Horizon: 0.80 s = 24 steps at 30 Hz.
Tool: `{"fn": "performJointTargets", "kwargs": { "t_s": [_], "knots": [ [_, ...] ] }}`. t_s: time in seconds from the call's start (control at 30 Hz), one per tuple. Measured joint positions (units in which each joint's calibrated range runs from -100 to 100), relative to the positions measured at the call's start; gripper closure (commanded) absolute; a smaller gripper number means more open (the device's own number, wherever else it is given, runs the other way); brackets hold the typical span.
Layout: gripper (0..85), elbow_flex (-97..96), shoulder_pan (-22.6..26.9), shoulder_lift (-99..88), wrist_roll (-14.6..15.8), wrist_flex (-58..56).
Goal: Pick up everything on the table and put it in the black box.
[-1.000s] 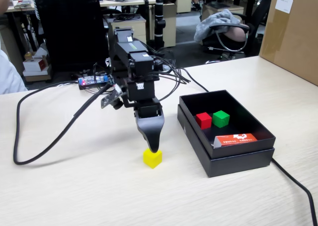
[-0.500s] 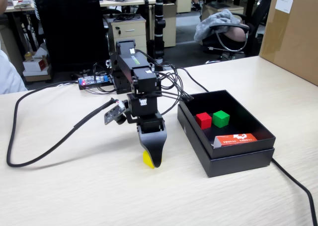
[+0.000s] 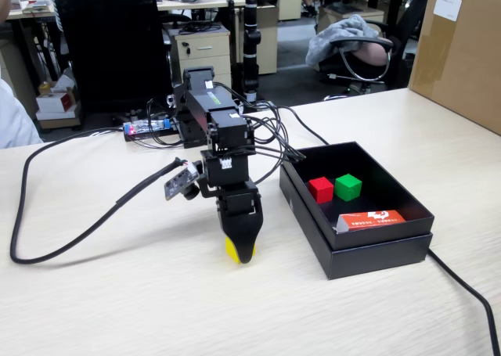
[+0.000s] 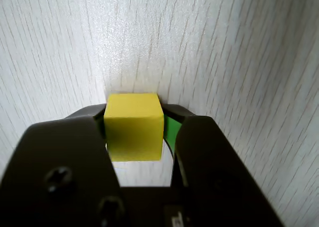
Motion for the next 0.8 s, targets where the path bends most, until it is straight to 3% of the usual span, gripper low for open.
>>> {"fn": "performJointTargets", "kwargs": {
  "t_s": [0.03,0.33,0.8],
  "knots": [
    [84.5,0.0,0.0,0.0,-0.1,0.0],
    [84.6,-7.0,0.0,-6.9,-0.8,-0.3],
    [84.7,-47.6,3.0,-64.2,-0.9,-0.6]
  ]
}}
